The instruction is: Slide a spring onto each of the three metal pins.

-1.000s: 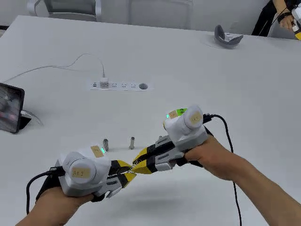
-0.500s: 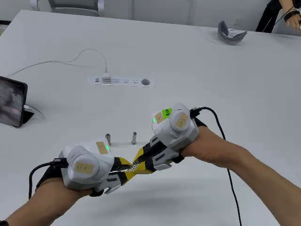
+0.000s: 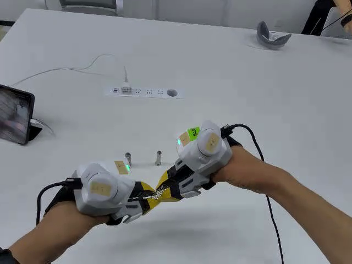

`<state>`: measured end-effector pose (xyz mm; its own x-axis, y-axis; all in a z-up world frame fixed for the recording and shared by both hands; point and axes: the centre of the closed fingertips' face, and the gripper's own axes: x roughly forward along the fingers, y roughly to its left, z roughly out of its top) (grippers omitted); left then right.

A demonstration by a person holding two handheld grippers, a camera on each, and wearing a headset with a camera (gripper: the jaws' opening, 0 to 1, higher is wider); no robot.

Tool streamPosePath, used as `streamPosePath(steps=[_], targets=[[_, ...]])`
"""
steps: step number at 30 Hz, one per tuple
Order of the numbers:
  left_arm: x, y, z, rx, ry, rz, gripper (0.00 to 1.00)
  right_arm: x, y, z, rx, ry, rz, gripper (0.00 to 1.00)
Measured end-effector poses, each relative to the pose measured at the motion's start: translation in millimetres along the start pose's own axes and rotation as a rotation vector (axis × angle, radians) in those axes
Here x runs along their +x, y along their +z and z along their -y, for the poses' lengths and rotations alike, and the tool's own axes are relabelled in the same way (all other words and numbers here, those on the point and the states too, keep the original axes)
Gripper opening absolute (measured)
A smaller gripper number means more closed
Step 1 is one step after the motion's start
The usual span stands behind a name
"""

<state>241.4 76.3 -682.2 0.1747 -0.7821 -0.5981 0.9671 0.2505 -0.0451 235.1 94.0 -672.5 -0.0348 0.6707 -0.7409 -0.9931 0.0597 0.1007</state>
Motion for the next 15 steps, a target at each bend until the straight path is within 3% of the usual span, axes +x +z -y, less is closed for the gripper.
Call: streamPosePath(steps=[6,15], targets=[[-0.1,-2.7,0.6,-0.045,0.005,0.018,0.11,0.9,-0.4,-0.6,0.008,-0.008,0.007,0.13],[-6.8,-18.0,-6.1,-0.149,0.039,0.035,0.15,-4.3,-5.5,5.7,0.029,-0.026,0.013,0.12]])
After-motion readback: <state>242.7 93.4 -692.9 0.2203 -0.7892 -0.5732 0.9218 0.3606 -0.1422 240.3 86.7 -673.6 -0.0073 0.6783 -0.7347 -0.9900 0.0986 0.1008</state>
